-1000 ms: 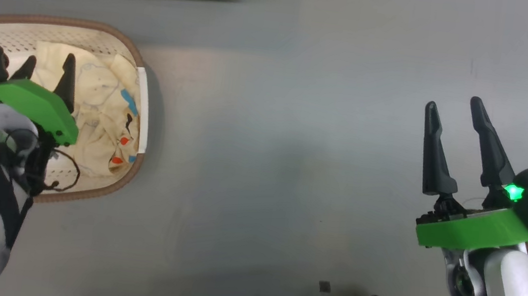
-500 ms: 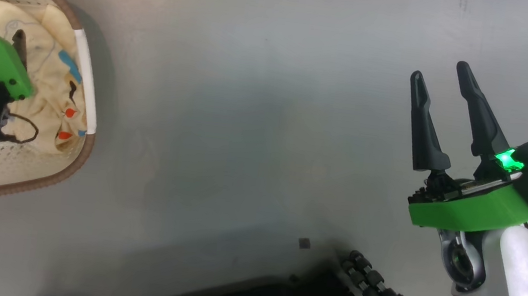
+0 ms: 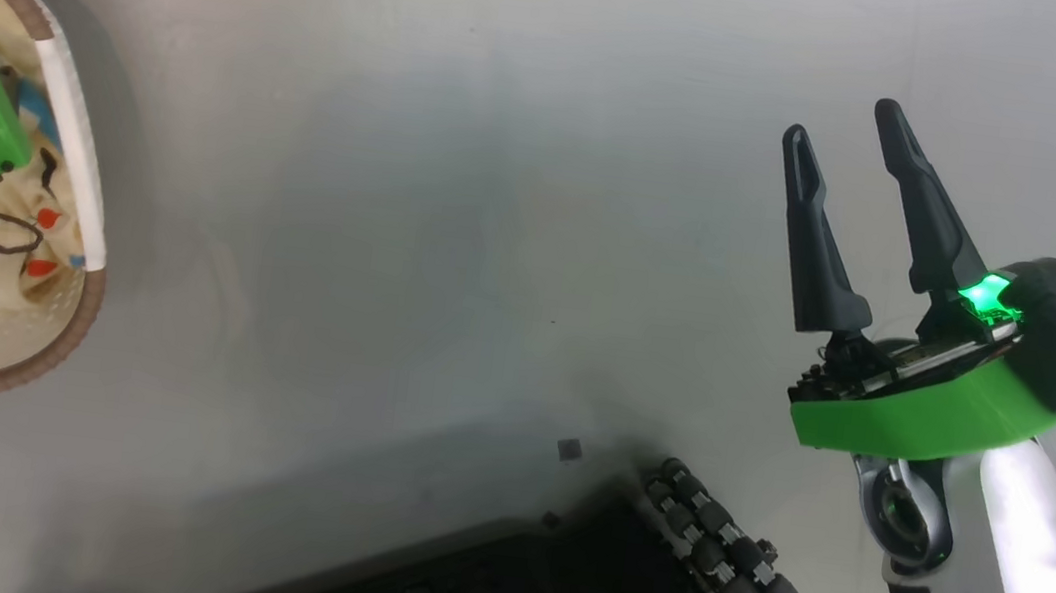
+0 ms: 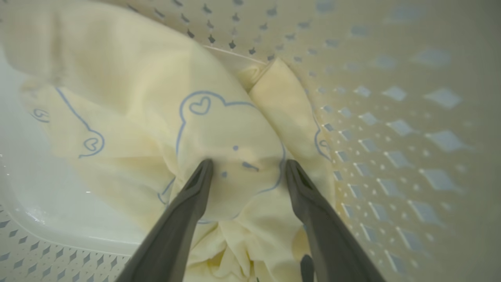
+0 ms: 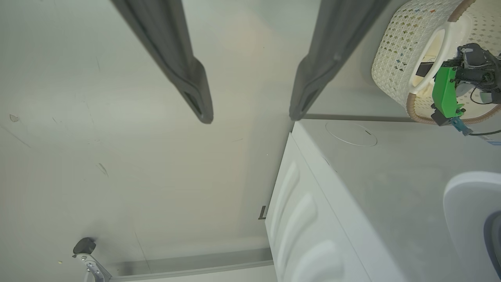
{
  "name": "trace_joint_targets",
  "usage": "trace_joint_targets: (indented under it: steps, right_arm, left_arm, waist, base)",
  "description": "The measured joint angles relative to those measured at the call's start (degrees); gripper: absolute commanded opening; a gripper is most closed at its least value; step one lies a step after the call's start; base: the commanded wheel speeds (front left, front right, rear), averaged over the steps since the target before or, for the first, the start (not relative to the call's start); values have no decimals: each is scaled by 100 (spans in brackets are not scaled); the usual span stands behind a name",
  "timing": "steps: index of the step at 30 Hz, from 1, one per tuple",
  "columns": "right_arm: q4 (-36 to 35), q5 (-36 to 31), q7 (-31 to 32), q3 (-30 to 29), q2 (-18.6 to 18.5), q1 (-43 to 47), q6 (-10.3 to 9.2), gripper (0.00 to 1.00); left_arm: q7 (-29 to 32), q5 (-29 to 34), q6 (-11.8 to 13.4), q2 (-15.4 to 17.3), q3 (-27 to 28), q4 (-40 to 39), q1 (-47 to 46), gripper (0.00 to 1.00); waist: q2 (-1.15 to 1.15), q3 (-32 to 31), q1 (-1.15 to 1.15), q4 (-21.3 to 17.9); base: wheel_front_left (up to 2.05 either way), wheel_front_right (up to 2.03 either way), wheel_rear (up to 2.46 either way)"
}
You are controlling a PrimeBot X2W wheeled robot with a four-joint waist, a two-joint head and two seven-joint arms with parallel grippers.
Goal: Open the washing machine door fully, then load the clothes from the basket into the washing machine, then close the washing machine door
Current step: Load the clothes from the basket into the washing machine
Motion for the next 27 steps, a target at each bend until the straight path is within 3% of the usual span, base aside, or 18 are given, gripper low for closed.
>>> trace_joint_targets:
  steps: [13, 14, 15, 16, 27]
  right_arm:
    - [-93, -33, 0, 21, 1, 20, 0, 100]
    - [-96, -48, 0, 22, 1, 21, 0, 100]
    - [-104, -49, 0, 23, 1, 21, 0, 100]
    - [-115, -49, 0, 23, 1, 21, 0, 100]
    - [-103, -130, 0, 35, 2, 9, 0, 100]
  left_arm:
    - [226, 27, 352, -25, -182, 101, -26, 100]
    - [261, 36, 353, -34, -183, 105, -26, 80]
    - [270, 36, 353, -42, -185, 110, -26, 13]
    - [270, 36, 353, -49, -186, 114, -26, 0]
    - [109, 33, 283, -58, -210, 165, -22, 0]
  waist:
    - [0, 137, 0, -20]
    - [0, 142, 0, -10]
    - [0, 146, 0, 0]
    - [0, 149, 0, 9]
    - [0, -13, 0, 66]
  base:
    - [0, 0, 0]
    - [0, 0, 0]
    - [0, 0, 0]
    - [0, 0, 0]
    - [0, 0, 0]
